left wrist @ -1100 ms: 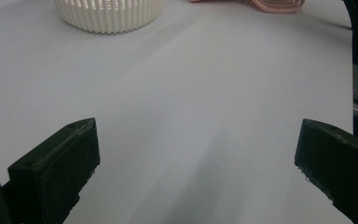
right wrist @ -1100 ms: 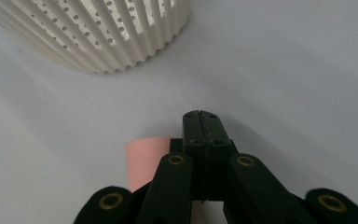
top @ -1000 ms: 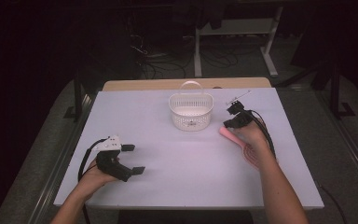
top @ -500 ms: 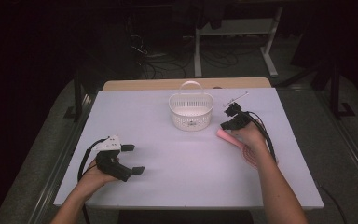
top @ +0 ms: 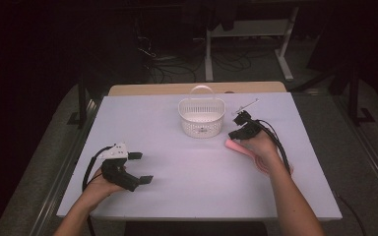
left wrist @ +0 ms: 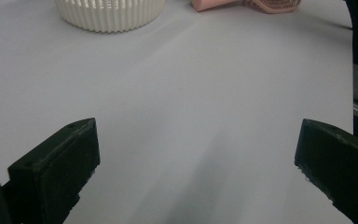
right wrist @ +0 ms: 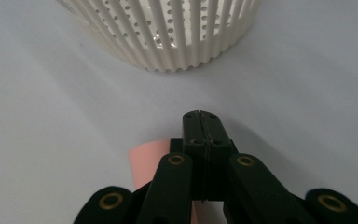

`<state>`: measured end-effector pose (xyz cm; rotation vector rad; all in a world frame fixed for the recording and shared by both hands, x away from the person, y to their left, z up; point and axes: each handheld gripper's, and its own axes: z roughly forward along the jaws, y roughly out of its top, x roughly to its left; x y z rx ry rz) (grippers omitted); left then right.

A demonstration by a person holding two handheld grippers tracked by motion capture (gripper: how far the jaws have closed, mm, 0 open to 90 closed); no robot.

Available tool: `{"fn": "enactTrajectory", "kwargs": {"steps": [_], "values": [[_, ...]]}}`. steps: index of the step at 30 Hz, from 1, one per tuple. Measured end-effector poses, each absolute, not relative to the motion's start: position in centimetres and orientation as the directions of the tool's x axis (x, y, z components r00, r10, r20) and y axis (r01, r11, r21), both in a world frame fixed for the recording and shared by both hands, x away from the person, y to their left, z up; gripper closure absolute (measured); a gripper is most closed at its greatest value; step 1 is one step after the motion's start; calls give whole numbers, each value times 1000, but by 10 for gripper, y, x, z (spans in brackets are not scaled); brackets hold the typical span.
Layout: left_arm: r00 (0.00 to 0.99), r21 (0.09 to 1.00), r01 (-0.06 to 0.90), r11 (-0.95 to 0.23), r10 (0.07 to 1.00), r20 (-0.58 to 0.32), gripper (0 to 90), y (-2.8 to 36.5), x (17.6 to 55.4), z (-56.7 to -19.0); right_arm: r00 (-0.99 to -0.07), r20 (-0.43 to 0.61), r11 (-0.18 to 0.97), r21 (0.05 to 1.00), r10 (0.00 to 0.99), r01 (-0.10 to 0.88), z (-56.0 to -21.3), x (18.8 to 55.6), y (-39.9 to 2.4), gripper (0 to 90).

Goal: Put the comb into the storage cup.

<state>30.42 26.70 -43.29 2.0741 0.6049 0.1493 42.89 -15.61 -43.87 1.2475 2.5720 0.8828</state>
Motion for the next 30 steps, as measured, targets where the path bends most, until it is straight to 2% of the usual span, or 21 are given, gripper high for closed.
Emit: {"fn": "enactTrajectory", "kwargs": {"steps": [30], "values": [[871, 821, 362, -442, 473, -130, 0, 266, 304, -433, -716, 128, 540, 569, 687, 620, -438, 403, -138, 888]]}}
